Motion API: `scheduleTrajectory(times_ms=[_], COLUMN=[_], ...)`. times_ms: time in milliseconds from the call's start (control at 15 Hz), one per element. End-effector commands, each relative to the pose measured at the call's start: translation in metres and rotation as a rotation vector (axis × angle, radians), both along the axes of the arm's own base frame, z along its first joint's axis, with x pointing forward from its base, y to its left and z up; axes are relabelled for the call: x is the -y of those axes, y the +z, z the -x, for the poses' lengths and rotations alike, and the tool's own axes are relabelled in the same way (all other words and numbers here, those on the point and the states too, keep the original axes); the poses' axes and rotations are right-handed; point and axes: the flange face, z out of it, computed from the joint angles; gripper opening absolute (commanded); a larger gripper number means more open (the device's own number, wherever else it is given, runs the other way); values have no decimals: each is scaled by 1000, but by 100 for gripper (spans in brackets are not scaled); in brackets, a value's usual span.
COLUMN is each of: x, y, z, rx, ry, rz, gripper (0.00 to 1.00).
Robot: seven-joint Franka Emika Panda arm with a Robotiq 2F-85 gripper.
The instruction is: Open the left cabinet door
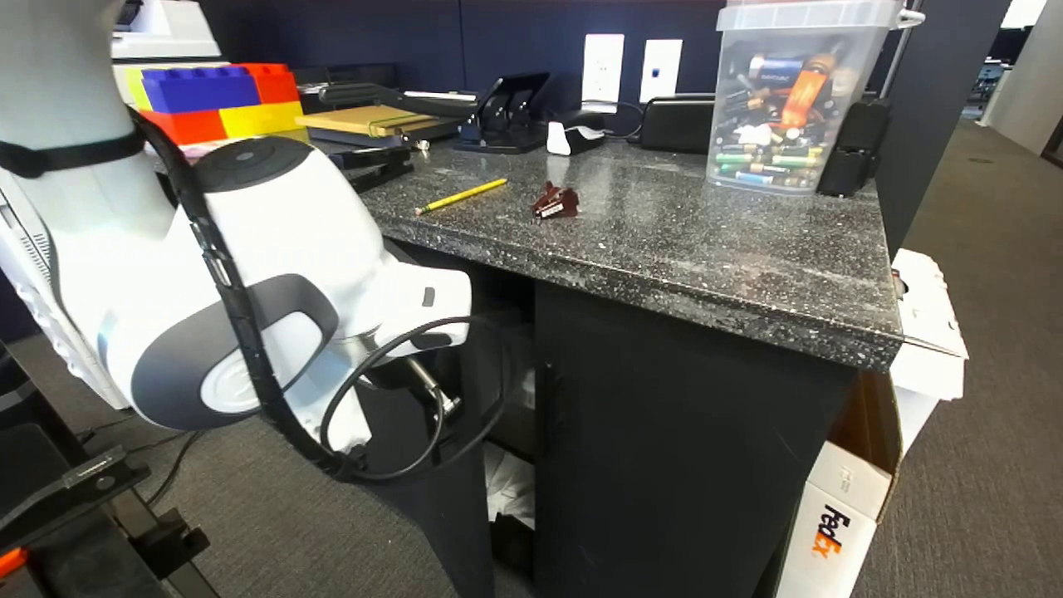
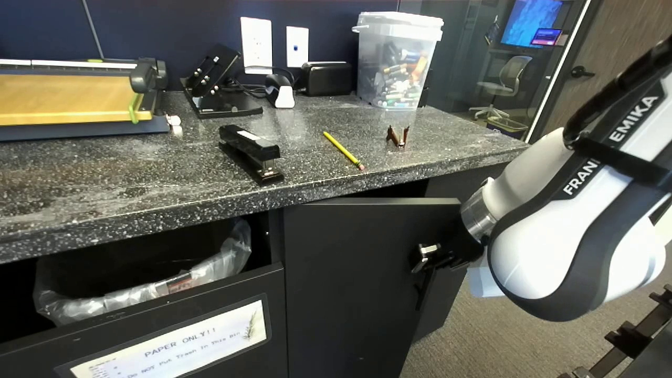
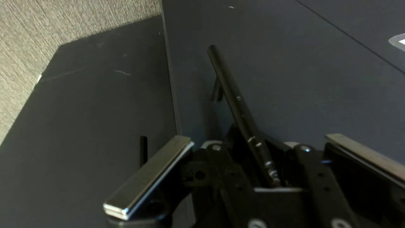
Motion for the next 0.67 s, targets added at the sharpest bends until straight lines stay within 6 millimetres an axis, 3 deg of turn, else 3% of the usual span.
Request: scheduleTrajectory(times_ms=[0,200,267,333,600], x=[5,2,1,1,9], y=[4,10,15,19,62], z=[34,34,33,32,51], rx=[-45,-69,-77,-83,-229], ry=[-54,-85,-89,-96,-162], rz=[4,-21,-28,-29,-18], gripper=[2,2,34,35,63])
